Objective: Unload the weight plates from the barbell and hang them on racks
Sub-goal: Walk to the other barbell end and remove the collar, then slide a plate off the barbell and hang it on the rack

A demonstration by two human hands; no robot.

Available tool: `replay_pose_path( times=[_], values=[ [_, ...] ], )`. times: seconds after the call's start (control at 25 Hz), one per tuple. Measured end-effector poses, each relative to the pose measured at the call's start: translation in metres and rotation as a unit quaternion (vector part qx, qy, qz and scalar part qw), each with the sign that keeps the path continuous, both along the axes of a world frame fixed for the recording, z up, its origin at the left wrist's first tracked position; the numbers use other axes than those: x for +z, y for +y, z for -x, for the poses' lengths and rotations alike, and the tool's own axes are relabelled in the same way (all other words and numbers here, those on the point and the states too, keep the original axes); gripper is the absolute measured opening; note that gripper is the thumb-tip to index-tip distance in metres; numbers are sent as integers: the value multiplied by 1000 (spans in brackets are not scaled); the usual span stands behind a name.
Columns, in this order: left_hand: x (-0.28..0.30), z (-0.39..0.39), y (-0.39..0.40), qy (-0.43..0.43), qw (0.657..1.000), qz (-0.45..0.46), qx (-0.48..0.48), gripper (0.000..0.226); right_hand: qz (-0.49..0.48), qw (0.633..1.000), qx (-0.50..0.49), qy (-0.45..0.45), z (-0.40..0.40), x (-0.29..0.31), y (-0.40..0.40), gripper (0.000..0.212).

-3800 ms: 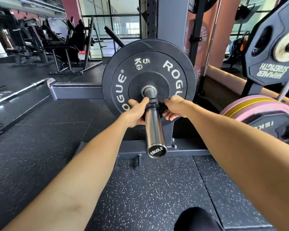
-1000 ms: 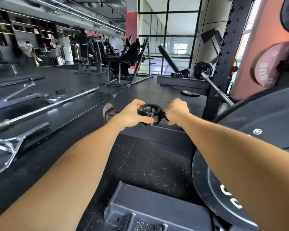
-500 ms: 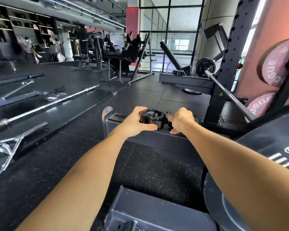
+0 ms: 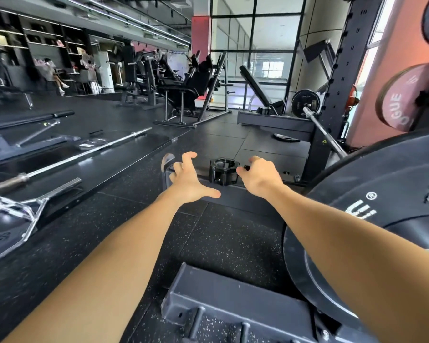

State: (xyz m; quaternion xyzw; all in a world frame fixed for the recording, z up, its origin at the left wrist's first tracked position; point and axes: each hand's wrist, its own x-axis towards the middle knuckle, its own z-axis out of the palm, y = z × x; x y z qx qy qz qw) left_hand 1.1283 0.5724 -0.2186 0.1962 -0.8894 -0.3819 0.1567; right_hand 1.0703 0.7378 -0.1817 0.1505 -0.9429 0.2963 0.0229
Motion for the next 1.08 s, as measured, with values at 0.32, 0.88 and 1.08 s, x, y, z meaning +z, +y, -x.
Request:
replay_pose_path(
  times=[0.32, 0.88, 1.08],
  values=[
    [4, -84, 34, 10, 998, 5, -61, 78, -17, 997, 71, -6, -88, -5, 45, 65],
    [30, -224, 240, 39, 983, -7, -182, 88, -1, 1000, -2, 13, -244, 8, 292, 83],
    [46, -214, 299, 42, 978, -17, -204, 88, -1, 998, -63, 6, -246, 20, 381, 87]
  ],
)
